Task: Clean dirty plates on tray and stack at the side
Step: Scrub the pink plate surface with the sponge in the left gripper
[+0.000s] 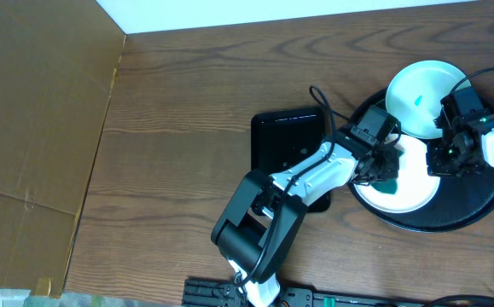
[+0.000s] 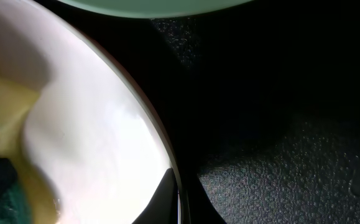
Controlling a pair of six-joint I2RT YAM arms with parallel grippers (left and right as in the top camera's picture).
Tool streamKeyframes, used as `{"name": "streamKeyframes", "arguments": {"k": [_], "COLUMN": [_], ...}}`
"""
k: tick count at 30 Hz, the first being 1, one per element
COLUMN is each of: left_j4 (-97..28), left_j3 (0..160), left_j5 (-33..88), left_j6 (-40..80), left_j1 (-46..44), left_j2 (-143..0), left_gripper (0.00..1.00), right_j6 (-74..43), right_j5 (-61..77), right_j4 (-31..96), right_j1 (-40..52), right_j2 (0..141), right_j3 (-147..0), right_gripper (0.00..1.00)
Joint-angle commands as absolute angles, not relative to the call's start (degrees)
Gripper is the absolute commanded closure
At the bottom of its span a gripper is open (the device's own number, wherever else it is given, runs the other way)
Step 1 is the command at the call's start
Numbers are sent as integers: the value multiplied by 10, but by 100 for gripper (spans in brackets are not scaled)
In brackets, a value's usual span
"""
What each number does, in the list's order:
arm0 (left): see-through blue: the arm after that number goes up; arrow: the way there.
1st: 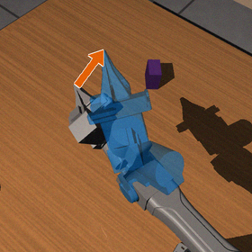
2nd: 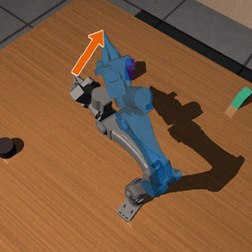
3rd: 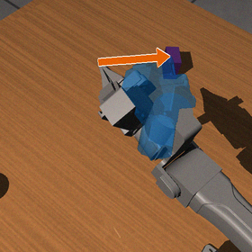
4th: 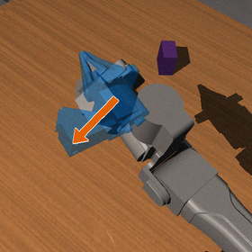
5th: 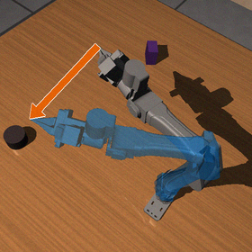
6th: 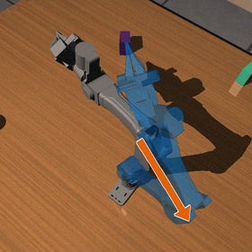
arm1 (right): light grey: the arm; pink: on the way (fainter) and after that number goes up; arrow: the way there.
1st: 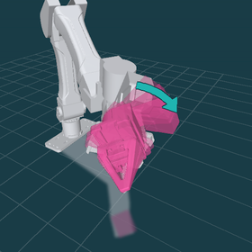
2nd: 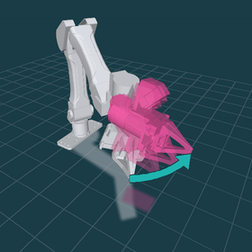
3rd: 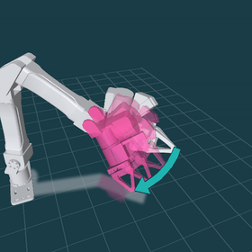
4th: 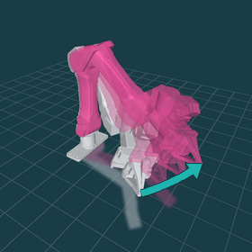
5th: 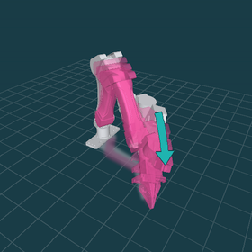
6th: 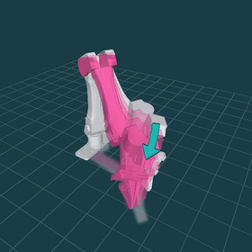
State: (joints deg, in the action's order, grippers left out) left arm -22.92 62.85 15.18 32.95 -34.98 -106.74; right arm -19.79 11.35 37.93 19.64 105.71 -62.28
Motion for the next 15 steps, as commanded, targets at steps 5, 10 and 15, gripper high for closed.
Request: {"name": "streamKeyframes", "arguments": {"k": [5, 10, 15], "left_j4": [-316, -301, -216], "left_j3": [623, 623, 619], "left_j5": [-40, -34, 130], "left_j6": [266, 264, 295], "left_j1": [-344, -344, -345], "left_j2": [-1082, -1082, -1088], "left_gripper": [93, 93, 93], "right_j6": [-210, -210, -210], "right_j5": [97, 97, 97], "right_j4": [383, 383, 384], "right_j1": [207, 207, 207], "right_j2": [1087, 1087, 1087], "right_j3": [-615, -615, -615], "right_gripper": [99, 99, 99]}}
